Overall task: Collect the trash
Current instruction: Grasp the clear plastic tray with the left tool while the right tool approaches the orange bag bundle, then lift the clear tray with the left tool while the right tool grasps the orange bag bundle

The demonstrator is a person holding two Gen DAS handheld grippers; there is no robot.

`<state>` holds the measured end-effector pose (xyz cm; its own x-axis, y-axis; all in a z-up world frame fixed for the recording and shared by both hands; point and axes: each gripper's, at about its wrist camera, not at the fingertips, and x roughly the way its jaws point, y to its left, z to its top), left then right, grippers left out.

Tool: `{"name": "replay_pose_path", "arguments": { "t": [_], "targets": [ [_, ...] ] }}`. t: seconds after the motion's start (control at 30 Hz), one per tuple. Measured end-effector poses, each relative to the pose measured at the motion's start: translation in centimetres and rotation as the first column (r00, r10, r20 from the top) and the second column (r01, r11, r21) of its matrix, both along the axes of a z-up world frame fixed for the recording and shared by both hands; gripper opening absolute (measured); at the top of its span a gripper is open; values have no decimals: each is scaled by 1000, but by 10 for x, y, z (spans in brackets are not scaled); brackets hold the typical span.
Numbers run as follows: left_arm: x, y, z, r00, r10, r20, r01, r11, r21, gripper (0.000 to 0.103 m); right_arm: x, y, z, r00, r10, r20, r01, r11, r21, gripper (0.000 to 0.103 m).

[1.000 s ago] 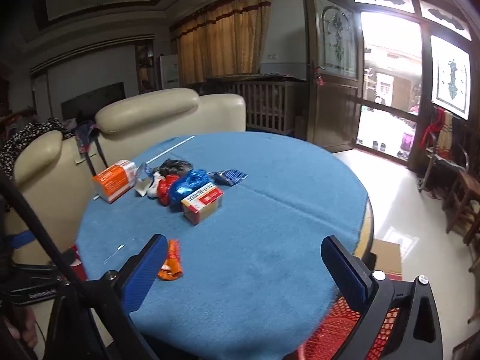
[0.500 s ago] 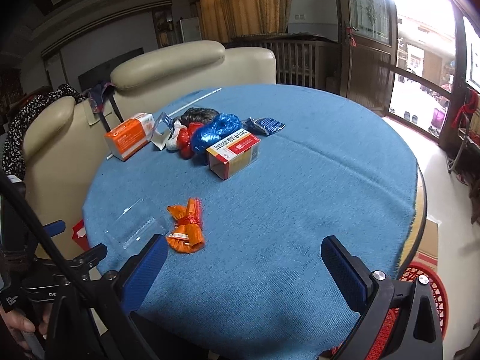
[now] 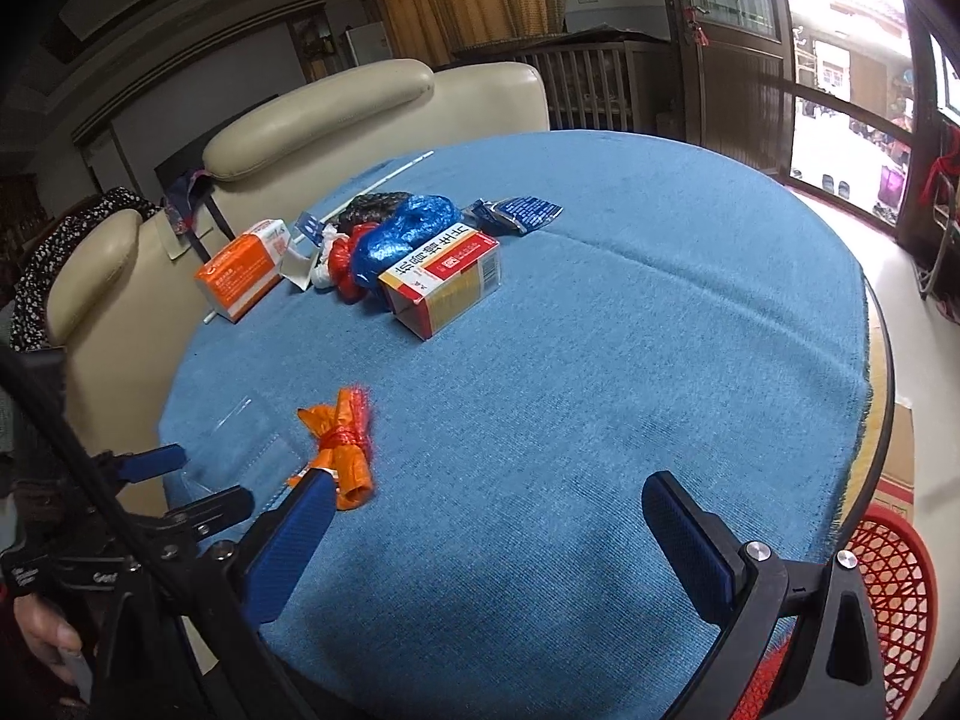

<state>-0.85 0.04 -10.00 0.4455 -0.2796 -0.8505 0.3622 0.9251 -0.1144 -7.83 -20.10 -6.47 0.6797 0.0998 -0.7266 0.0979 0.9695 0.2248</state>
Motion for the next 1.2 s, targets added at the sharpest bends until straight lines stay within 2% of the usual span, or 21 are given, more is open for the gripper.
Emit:
{"name": "replay_pose_path", "arguments": {
  "t": [0.03, 0.07, 0.1, 0.23, 0.3, 0.53, 0.67, 0.73, 0.83, 1.0, 1.2],
  "targets": [
    [1, 0, -2, 1000, -8, -12, 8, 1000, -10, 76, 1, 0, 0, 1000, 7, 1, -7, 1000, 6, 103],
    [2, 1, -4, 1000, -16, -26, 16, 1000, -22, 61, 3, 1, 0, 1000, 15, -2, -15, 1000, 13, 101],
    [4, 2, -7, 999, -22, -44, 21, 999, -32, 55, 6, 2, 0, 1000, 27, -7, -27, 999, 21, 97],
    [4, 12, -5, 999, -26, -38, 23, 997, -78, 54, 27, 13, -7, 994, 98, -54, -95, 994, 61, 79],
    [2, 16, -1, 999, -28, -21, 26, 996, -84, 54, 42, 24, -13, 985, 149, -83, -141, 986, 93, 67],
    [0, 39, 13, 1000, 8, 19, -6, 997, -75, 54, 87, 68, -37, 957, 256, -134, -237, 961, 146, 57],
    [6, 49, 14, 999, 25, 25, -24, 998, -63, 54, 102, 80, -51, 944, 262, -199, -240, 962, 128, 45],
    [9, 52, 15, 999, 35, 23, -34, 998, -54, 54, 106, 85, -52, 947, 258, -193, -244, 965, 93, 43],
    [12, 54, 15, 999, 48, 19, -47, 998, -49, 54, 109, 90, -52, 946, 259, -193, -254, 966, 55, 33],
    [17, 49, 15, 999, 44, 8, -43, 999, -28, 54, 102, 80, -50, 951, 257, -173, -250, 966, 63, 31],
    [13, 18, 24, 999, -26, 20, 26, 999, -23, 54, 81, 41, -46, 971, 203, -124, -189, 976, 110, 31]
  ]
}}
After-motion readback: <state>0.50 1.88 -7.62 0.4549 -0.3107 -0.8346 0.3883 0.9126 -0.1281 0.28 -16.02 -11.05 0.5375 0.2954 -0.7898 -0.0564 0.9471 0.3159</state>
